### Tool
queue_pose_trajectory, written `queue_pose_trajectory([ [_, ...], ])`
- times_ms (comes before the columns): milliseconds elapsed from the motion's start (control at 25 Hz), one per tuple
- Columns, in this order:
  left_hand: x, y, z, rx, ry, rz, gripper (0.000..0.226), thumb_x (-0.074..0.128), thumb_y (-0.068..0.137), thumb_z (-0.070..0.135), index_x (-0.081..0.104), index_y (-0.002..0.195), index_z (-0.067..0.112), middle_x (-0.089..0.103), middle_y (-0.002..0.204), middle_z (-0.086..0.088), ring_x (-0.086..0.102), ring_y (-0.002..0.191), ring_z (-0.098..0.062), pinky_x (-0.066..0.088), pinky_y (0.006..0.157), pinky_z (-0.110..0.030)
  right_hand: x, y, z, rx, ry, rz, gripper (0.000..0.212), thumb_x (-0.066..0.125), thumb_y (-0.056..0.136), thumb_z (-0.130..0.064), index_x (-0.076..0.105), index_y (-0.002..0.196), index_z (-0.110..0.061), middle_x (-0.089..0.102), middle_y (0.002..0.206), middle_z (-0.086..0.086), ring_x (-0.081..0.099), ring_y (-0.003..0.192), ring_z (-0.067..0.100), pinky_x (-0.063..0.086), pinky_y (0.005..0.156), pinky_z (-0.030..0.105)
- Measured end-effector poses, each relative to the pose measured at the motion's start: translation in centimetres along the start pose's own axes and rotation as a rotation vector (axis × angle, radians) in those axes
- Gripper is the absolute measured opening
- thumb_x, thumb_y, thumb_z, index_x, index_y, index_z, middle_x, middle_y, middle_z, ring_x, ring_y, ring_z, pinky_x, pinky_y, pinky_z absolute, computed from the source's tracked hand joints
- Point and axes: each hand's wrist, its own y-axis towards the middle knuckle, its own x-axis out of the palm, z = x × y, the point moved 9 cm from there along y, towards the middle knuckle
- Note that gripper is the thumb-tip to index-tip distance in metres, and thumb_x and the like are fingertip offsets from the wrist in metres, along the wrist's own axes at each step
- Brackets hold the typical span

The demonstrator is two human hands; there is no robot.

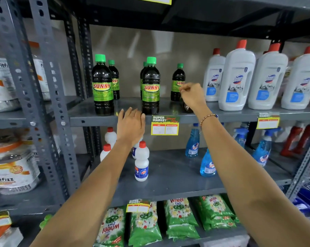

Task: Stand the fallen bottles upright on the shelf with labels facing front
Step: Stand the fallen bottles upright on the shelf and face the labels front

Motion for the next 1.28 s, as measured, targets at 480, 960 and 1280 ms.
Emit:
queue_pose_trajectory([
  [480,0.7,-1.4,0.2,-0.192,0.069,0.430,0.026,0.034,0.097,0.020,0.056,0.094,0.006,0.061,0.095,-0.014,0.053,0.095,-0.035,0.026,0.108,-0.047,2.6,3.5,10.1,0.534,0.260,-0.375,0.054,0.065,0.078,-0.050,0.058,0.114,-0.011,0.061,0.111,0.007,0.060,0.097,0.024,0.050,0.084,0.034],
  [960,0.9,-1.5,1.1,-0.269,0.116,0.530,0.026,0.034,0.097,0.018,0.055,0.092,0.004,0.059,0.092,-0.016,0.052,0.092,-0.036,0.028,0.109,-0.049,2.4,5.7,12.6,0.358,0.612,-0.291,0.046,0.079,0.070,-0.038,0.056,0.094,-0.006,0.064,0.092,0.005,0.064,0.083,0.019,0.055,0.071,0.027],
  [1280,0.8,-1.3,0.8,-0.178,0.115,0.538,0.031,0.031,0.098,0.024,0.057,0.093,0.007,0.062,0.093,-0.011,0.054,0.093,-0.031,0.031,0.106,-0.045,2.4,6.6,10.6,0.061,0.513,-0.331,0.068,0.079,0.073,-0.006,0.044,0.131,-0.007,0.063,0.114,0.005,0.061,0.108,0.021,0.047,0.099,0.037],
])
